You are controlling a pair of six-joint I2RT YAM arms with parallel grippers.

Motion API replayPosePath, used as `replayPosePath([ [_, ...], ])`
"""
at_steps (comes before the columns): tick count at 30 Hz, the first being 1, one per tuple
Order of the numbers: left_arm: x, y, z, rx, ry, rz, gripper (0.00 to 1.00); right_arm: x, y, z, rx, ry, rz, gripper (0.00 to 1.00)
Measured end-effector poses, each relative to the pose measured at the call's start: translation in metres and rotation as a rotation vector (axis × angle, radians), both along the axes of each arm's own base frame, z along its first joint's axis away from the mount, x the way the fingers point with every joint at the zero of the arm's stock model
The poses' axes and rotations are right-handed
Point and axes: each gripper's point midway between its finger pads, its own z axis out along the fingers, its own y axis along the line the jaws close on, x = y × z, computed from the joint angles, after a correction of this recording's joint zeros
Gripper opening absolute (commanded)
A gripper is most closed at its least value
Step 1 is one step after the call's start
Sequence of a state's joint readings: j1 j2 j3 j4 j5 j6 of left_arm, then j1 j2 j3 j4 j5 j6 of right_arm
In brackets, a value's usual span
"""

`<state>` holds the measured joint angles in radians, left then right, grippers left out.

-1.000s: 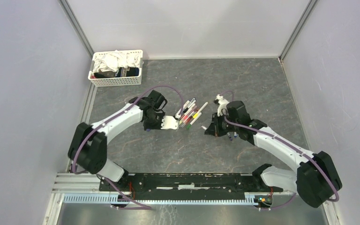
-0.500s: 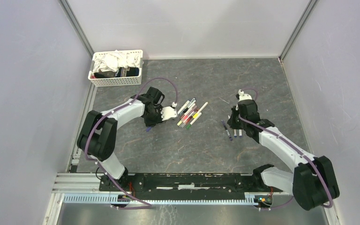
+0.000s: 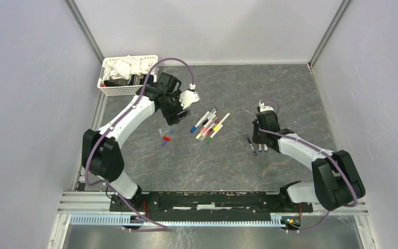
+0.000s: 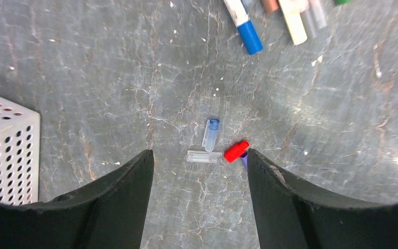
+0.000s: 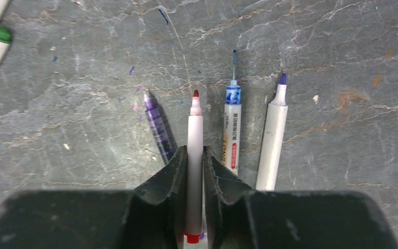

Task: Open the pen caps
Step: Place the pen at the center of the board.

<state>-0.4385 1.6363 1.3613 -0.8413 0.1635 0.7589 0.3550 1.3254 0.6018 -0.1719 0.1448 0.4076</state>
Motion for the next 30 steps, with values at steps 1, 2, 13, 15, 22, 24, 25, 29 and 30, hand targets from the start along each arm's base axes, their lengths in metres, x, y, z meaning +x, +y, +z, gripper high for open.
replayPosePath([
  [1, 0.001, -0.002, 0.01, -0.018, -0.011, 0.009, 0.73, 0.0, -0.001, -0.002, -0.004, 0.006, -0.001, 0.26],
  [2, 0.0, -0.004, 0.019, -0.036, -0.016, 0.017, 0.73, 0.0, -0.002, -0.005, -0.014, 0.011, -0.002, 0.27],
  [13, -0.018, -0.011, 0.075, -0.146, -0.036, 0.035, 0.83, -0.001, -0.005, -0.008, -0.033, 0.022, -0.003, 0.32],
  [15, -0.02, -0.01, 0.076, -0.145, -0.03, 0.038, 0.85, -0.001, -0.006, -0.002, -0.031, 0.004, -0.007, 0.32],
  [22, -0.019, 0.003, 0.093, -0.161, -0.066, 0.081, 1.0, 0.025, 0.011, 0.057, 0.006, -0.154, 0.006, 0.38],
  [24, -0.016, 0.012, 0.105, -0.166, -0.109, 0.112, 1.0, 0.032, 0.031, 0.072, 0.019, -0.182, 0.052, 0.42],
  [25, -0.013, 0.018, 0.113, -0.166, -0.136, 0.134, 1.0, 0.036, 0.044, 0.078, 0.025, -0.191, 0.078, 0.43],
  [29, 0.001, 0.04, 0.147, -0.17, -0.273, 0.225, 1.0, 0.049, 0.097, 0.083, 0.062, -0.186, 0.167, 0.46],
  [30, 0.004, 0.047, 0.155, -0.172, -0.312, 0.251, 1.0, 0.05, 0.108, 0.079, 0.072, -0.17, 0.18, 0.46],
])
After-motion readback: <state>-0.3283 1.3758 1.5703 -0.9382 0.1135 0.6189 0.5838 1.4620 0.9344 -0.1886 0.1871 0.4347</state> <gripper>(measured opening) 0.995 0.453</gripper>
